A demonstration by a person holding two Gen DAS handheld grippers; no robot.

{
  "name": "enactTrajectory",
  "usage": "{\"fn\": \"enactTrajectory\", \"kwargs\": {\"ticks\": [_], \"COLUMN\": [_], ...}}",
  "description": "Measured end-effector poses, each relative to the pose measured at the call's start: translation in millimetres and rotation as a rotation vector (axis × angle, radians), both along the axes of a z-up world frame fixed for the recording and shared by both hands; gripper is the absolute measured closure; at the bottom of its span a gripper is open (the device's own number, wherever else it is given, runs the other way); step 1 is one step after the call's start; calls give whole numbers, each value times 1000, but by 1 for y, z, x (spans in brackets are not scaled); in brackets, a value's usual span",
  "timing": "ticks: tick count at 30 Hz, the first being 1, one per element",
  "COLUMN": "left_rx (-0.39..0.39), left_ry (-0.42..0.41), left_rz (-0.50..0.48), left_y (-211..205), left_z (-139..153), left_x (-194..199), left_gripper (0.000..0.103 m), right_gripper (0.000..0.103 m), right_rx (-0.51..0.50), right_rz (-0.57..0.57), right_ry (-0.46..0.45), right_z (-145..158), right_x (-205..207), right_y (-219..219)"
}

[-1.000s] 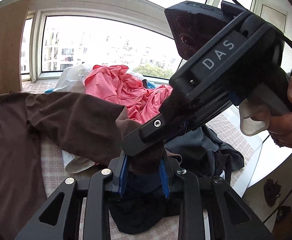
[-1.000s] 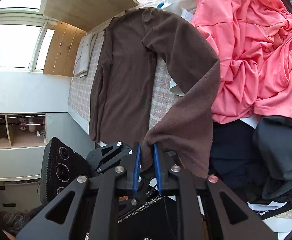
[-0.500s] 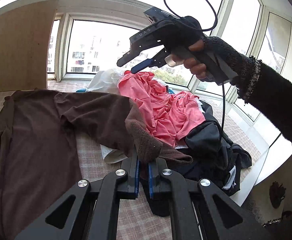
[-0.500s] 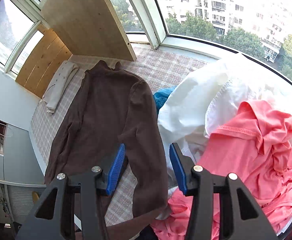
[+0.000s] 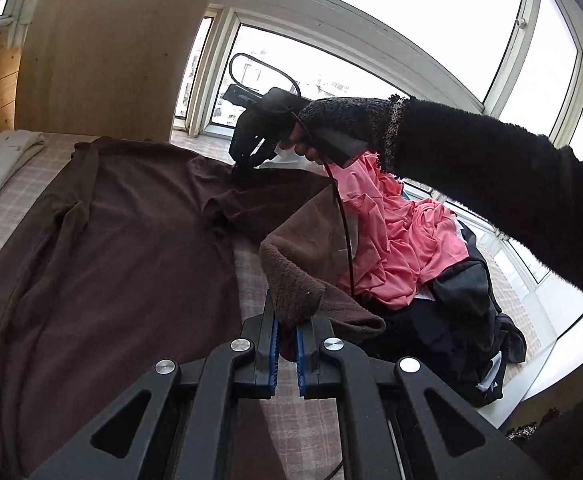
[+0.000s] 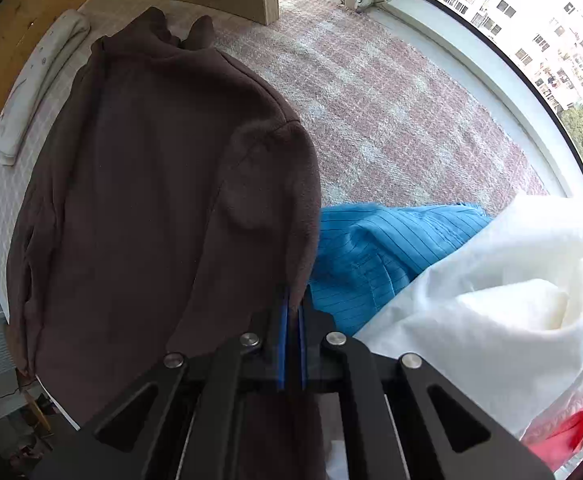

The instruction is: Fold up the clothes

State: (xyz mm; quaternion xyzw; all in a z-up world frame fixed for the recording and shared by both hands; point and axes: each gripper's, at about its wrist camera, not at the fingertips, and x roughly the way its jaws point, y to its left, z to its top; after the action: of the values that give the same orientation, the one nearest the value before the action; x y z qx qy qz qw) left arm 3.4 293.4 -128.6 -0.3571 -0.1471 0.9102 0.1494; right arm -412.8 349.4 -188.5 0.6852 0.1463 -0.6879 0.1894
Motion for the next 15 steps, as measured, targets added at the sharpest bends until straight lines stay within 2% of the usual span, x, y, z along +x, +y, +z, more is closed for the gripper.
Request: {"fn": "enactTrajectory", "kwargs": {"ticks": [3,5,7,8,9,11,13,15], "left_rx": [39,56,72,80,88,83,64,21], "left_ry": [-21,-58,-107,-132,-156,-243,-311,-319], "left_rz": [21,78,146,180,214,265,298,308], "left_y": [-18,-38,-58,-68,-78,-96,-111,-122], "left_z": [-10,-25,-42,-51,-59,-82,-98,-97], "left_x": [11,25,40,48,55,64,71,77], "left_gripper": [97,98,98,97,97,97,95,92], "right_gripper": [99,99,98,90,75,73,73,69], "right_rx": [36,71,55,27,34,71,-18,-102], "right_rz": [-16,1,38,69,92,144,154,157], "right_ry": [10,24,48,53,51,77,105,138], "right_z": [18,27,29,27,22,19,36,54], "right_x": [-11,-16,-19,-19,-17,-7,7,21], "right_y": [-14,-34,-65,-84,-99,-121,-110,-98]}}
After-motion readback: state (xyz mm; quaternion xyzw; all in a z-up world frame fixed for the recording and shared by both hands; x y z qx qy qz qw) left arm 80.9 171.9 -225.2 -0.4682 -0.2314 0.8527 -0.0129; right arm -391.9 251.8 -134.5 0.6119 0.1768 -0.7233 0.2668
